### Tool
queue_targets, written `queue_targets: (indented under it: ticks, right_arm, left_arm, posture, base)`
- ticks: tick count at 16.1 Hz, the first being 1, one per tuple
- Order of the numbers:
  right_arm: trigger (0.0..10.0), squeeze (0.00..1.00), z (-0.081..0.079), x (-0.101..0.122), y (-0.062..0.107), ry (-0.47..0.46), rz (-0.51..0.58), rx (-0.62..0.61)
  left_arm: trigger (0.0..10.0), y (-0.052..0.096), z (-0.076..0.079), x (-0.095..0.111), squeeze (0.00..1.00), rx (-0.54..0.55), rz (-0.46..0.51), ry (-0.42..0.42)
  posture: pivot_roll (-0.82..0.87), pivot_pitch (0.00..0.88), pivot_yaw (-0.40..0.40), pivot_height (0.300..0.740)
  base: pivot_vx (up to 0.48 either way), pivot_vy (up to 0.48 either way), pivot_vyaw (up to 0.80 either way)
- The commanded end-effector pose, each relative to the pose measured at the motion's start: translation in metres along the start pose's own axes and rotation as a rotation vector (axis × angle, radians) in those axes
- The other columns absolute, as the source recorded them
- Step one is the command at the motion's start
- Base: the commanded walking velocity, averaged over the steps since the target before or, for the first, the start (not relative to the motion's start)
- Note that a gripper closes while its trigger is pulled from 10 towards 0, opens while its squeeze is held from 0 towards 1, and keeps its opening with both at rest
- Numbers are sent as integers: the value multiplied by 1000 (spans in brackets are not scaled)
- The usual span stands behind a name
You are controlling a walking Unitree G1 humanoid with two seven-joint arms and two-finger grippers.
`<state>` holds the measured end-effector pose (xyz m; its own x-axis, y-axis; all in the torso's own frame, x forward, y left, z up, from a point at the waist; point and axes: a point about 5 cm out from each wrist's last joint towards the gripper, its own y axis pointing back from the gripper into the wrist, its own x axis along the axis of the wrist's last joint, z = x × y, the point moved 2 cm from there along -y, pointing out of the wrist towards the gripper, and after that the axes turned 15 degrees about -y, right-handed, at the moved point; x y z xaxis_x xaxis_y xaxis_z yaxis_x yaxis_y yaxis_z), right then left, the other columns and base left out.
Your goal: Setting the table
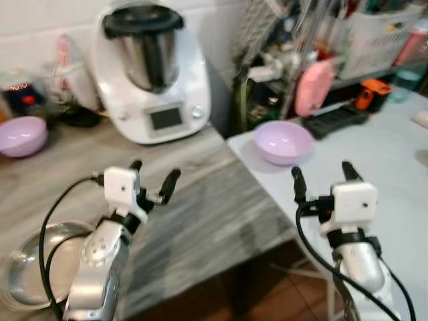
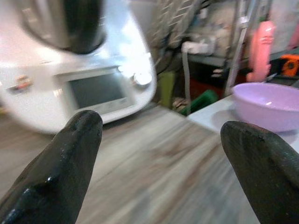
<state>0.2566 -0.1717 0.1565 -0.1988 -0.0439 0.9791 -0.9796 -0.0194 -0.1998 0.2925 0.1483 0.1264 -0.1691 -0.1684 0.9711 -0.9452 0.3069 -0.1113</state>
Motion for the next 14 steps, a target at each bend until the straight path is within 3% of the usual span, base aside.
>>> queue_targets:
  ticks: [1, 4, 10, 14]
  right_arm:
    - [10000, 0, 4, 4, 0, 7, 13, -10]
    - [10000, 0, 3, 4, -2, 8, 12, -5]
    - [10000, 0, 1, 2, -2, 6, 6, 5]
    - [10000, 0, -1, 2, -3, 6, 6, 10]
  left_arm:
    - [10000, -2, 4, 4, 0, -21, 15, -7]
    - [10000, -1, 5, 3, 0, -23, 9, 1]
    - [10000, 2, 8, 0, 0, -33, 4, 6]
    - [10000, 9, 18, -4, 0, -148, 7, -2]
  posture:
    - [-43, 0, 48, 740]
    - [-44, 0, 45, 740]
    - [-43, 0, 41, 740]
    - [-41, 0, 39, 740]
  base:
    - [307, 0, 0]
    - [289, 0, 0]
    - [41, 0, -81]
    - [0, 0, 0]
